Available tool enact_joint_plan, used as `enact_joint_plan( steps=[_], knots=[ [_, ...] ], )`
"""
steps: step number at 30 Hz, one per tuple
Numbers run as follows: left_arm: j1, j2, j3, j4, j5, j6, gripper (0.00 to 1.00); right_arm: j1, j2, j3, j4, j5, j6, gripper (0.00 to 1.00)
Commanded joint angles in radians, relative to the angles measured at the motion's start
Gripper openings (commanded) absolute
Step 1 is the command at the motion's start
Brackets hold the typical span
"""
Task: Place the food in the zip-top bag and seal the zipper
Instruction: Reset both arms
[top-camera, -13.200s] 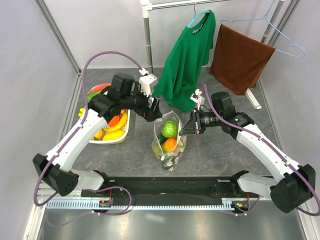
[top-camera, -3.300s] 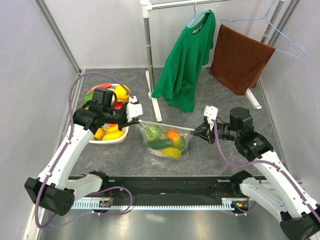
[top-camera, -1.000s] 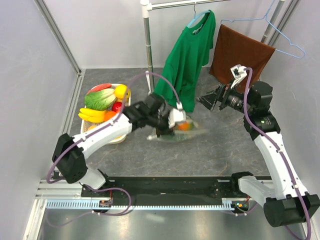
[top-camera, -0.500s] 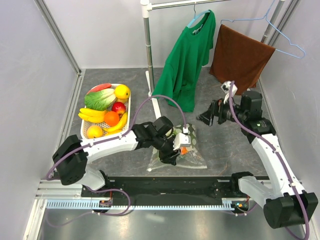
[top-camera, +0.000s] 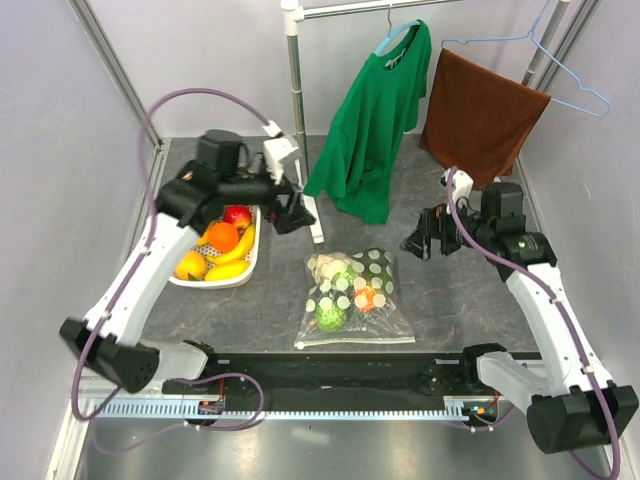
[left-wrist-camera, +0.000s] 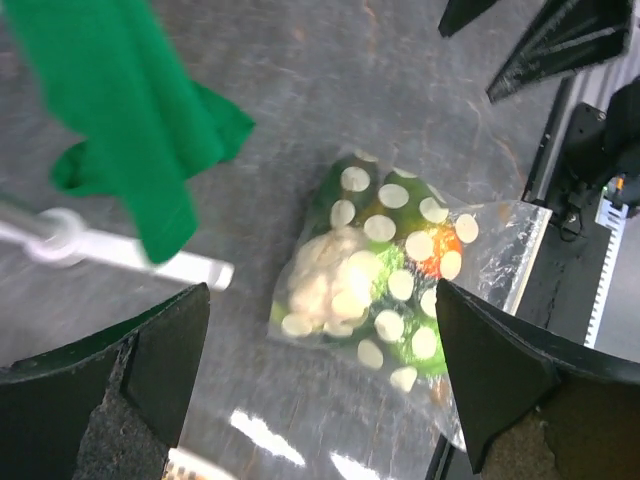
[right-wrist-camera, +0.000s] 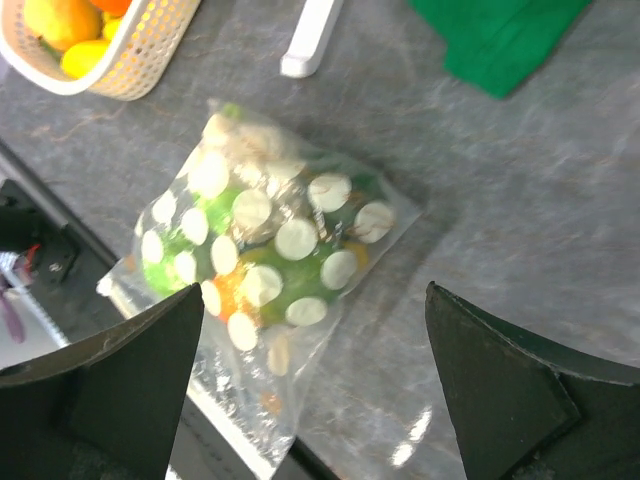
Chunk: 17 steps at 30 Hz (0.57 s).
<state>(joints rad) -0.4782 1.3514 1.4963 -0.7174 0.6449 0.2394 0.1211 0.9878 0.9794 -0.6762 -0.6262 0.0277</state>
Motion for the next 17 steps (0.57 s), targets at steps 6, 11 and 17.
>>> enact_joint_plan(
  steps=[6, 11, 17],
  knots=[
    [0.277, -0.267, -0.128, -0.283, -0.083, 0.001, 1.0, -0.003, 0.087, 0.131, -0.06, 0.128, -0.089, 0.98],
    [0.289, -0.389, -0.292, -0.28, -0.183, -0.018, 1.0, -0.003, 0.054, 0.071, -0.091, 0.126, -0.112, 0.98],
    [0.289, -0.422, -0.285, -0.303, -0.263, -0.042, 1.0, -0.001, 0.008, 0.062, -0.123, 0.144, -0.147, 0.98]
  ],
)
